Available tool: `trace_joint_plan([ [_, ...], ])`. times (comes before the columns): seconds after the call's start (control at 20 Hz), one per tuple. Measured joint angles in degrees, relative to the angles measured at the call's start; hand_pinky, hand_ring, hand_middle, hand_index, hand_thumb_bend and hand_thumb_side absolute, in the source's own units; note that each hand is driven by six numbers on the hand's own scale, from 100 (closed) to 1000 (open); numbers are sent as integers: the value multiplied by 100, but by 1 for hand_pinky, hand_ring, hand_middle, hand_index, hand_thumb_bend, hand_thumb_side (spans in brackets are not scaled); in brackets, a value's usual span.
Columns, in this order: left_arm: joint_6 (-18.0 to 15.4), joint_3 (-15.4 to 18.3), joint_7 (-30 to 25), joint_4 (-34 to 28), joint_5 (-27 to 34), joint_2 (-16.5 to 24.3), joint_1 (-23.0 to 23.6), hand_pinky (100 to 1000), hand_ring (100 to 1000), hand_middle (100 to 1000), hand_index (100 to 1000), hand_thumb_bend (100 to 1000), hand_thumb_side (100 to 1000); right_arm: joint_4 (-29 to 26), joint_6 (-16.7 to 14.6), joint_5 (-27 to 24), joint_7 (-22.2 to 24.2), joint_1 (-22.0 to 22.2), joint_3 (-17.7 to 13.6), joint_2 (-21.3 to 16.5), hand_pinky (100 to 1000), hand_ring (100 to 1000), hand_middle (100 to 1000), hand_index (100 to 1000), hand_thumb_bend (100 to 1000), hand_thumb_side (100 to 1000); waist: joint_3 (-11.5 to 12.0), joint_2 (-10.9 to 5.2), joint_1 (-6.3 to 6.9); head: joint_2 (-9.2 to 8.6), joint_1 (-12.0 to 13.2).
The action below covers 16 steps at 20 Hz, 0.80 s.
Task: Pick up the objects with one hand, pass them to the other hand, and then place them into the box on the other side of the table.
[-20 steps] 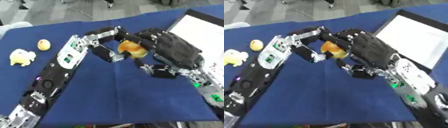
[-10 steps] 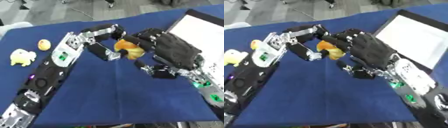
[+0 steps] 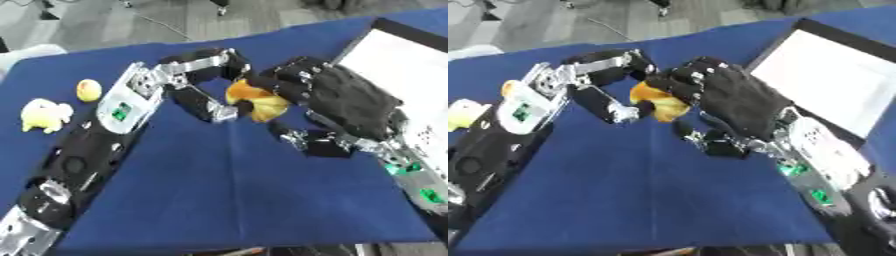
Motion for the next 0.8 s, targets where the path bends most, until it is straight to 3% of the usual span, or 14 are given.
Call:
trace_joint_plan([
  [0.15, 23, -79, -23, -76, 35, 23, 0, 541, 396, 390, 508, 100, 277, -12, -10, 0, -132, 1, 0, 0, 760, 728, 707, 693, 210, 100, 0, 0, 0, 0, -1],
  [0.3, 36, -124, -36, -115, 53, 23, 0, 543, 398, 392, 511, 100, 292, -15, -26, -4, -294, 7, 1, 0, 740, 697, 671, 538, 100, 100, -3, 0, 0, 0, -4],
  [0.4, 41, -145, -41, -128, 55, 21, 0, 546, 401, 393, 512, 100, 302, -14, -25, -20, -417, 12, 2, 0, 734, 685, 653, 445, 100, 100, -6, 0, 0, 0, -4],
  [0.55, 45, -175, -45, -131, 56, 17, 0, 555, 411, 402, 522, 100, 342, 2, 4, -65, -572, 52, 5, -2, 732, 687, 627, 380, 100, 100, -7, 0, 0, 0, -4],
  [0.7, 46, -209, -46, -136, 56, 17, 0, 579, 441, 436, 559, 100, 449, 3, 55, -116, -646, 54, 11, -5, 728, 693, 613, 340, 100, 100, -8, 0, 0, 0, -4],
  [0.8, 41, -218, -41, -148, 58, 20, 3, 601, 467, 466, 598, 100, 570, 3, 88, -165, -657, 56, 19, -6, 725, 695, 607, 324, 100, 100, -8, 0, 0, 0, -4],
])
